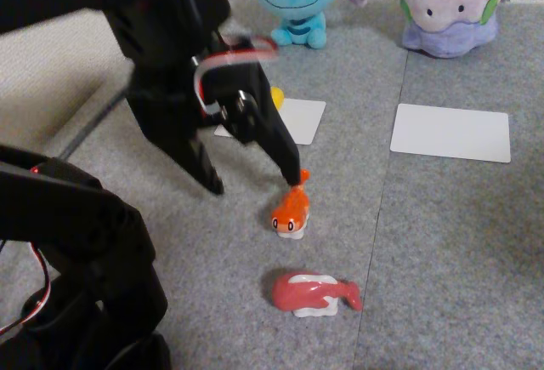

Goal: Wooper wants to eat egg sudhi, and Goomy wants to eat shrimp sushi

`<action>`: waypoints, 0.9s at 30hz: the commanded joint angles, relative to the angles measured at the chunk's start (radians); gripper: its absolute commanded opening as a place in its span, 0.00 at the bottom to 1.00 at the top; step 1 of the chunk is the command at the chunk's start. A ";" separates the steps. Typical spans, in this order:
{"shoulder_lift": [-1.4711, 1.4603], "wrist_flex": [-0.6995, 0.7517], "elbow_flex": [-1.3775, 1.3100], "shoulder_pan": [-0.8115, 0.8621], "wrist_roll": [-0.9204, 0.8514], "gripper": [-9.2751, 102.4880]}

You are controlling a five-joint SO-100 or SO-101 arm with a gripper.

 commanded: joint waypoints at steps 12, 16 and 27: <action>-0.158 -0.210 0.032 0.084 -0.071 0.32; -0.291 -0.276 0.031 0.086 -0.061 0.32; -0.307 -0.293 0.028 0.083 -0.064 0.26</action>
